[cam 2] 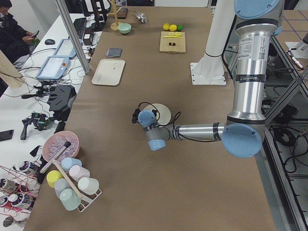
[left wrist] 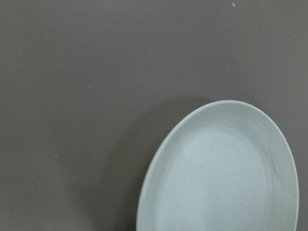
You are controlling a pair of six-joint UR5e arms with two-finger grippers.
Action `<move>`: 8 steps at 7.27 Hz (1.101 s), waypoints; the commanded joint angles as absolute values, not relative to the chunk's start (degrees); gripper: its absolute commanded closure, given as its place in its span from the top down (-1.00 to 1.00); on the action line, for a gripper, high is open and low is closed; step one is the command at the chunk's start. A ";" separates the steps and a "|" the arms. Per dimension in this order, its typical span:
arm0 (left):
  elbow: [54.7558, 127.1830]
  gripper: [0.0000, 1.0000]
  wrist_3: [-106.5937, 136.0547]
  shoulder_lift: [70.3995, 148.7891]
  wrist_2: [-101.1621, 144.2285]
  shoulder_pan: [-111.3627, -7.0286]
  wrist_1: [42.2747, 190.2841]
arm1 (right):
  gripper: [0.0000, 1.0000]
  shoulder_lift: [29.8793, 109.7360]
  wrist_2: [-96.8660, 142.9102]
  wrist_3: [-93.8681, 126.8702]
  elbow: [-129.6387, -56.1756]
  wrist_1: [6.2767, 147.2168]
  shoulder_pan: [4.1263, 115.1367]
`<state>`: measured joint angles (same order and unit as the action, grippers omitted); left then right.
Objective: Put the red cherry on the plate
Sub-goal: 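Lower the left gripper to the rim of the white plate and grasp it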
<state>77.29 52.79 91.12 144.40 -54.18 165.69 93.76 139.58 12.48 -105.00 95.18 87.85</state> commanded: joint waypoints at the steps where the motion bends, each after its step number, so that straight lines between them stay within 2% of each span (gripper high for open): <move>1: 76.56 0.95 53.88 90.36 144.14 -53.53 168.57 | 1.00 93.87 139.57 12.48 -105.20 95.19 88.33; 4: 75.50 0.94 53.35 89.65 144.49 -53.53 169.71 | 1.00 93.96 139.57 12.48 -105.38 95.10 88.59; 5: 74.98 0.81 53.44 89.82 144.32 -53.53 170.15 | 1.00 93.87 139.57 12.48 -105.29 95.10 88.51; 7: 74.80 0.38 53.35 89.82 144.14 -53.53 170.33 | 1.00 93.69 139.57 12.48 -105.29 95.18 88.59; 8: 74.62 0.10 53.44 89.82 144.05 -53.53 170.51 | 1.00 93.52 139.57 12.48 -105.12 95.19 88.59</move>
